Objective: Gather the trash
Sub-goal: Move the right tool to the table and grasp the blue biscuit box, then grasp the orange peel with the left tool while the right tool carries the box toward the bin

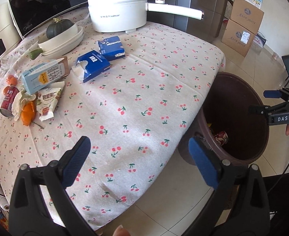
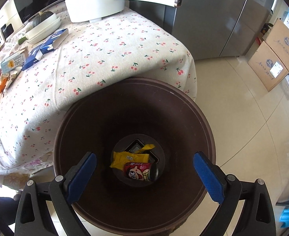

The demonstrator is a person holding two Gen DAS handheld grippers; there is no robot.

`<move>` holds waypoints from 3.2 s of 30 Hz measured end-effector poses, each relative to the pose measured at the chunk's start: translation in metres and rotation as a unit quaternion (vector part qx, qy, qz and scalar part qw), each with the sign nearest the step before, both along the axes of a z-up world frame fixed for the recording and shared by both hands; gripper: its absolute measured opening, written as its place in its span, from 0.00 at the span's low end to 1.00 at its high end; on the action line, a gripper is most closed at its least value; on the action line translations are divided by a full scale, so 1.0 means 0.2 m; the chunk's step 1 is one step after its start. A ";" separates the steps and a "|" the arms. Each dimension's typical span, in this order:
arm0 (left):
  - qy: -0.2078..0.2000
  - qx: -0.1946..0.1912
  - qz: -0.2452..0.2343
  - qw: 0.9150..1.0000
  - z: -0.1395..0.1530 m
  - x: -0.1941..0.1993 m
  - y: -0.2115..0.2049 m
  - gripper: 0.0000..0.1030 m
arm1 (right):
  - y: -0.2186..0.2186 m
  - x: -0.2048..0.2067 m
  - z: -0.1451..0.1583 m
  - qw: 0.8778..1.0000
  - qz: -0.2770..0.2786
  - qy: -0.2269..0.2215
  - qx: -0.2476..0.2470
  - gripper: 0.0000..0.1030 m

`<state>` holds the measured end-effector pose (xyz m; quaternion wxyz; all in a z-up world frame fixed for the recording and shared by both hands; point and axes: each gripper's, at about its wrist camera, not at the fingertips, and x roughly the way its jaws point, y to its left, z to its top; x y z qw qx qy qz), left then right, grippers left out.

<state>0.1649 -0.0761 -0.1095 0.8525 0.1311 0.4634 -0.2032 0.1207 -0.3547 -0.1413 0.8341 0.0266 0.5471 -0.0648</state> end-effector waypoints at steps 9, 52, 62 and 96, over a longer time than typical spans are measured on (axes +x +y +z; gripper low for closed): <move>-0.002 -0.009 0.046 0.999 0.05 0.04 0.24 0.97 | 0.16 0.08 0.15 0.999 0.024 -0.030 0.004 0.97; 0.009 -0.018 0.221 0.975 -0.01 0.33 1.16 0.97 | 1.29 1.06 0.00 0.987 0.123 -0.085 0.065 0.97; 0.016 -0.021 0.227 0.974 -0.03 0.35 1.19 0.97 | 1.32 1.19 -0.07 0.988 0.105 -0.098 0.050 0.79; 0.024 -0.059 0.203 0.977 -0.25 0.79 1.01 0.57 | 0.84 0.65 0.08 0.986 0.156 -0.048 0.038 0.51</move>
